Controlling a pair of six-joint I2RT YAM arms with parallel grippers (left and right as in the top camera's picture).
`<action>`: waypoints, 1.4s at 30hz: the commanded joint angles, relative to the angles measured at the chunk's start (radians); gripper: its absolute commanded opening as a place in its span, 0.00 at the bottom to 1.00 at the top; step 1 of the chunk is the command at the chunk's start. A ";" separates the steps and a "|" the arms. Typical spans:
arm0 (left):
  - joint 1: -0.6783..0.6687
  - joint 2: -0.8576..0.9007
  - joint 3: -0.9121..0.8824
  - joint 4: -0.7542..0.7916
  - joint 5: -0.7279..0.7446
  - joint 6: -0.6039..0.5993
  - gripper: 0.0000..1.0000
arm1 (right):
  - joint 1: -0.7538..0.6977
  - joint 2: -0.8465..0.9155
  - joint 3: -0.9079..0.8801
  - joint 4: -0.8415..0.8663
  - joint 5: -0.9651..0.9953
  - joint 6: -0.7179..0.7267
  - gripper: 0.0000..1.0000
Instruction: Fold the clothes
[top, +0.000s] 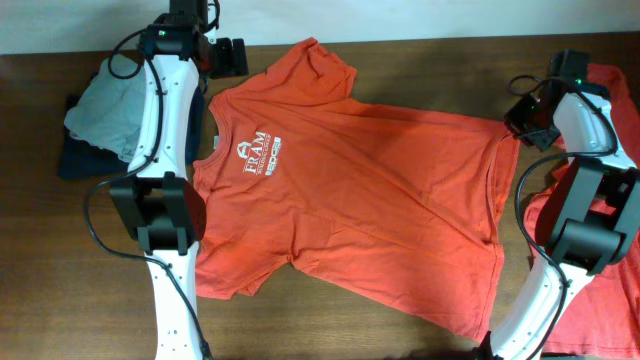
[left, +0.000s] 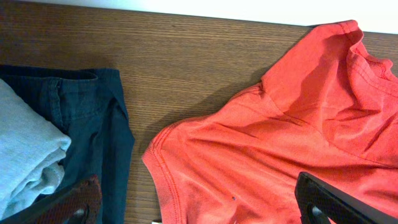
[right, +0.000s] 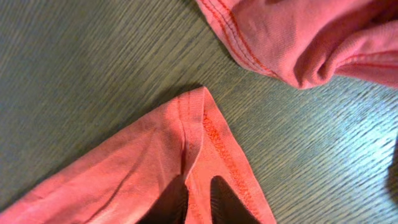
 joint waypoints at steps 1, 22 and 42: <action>0.000 -0.010 0.003 0.000 0.004 0.002 0.99 | -0.006 -0.020 -0.002 0.001 0.024 0.029 0.23; 0.000 -0.010 0.003 0.000 0.004 0.002 0.99 | -0.006 -0.009 -0.032 0.025 0.034 0.130 0.23; 0.000 -0.010 0.003 0.000 0.004 0.002 0.99 | -0.004 0.043 -0.032 0.035 0.024 0.158 0.24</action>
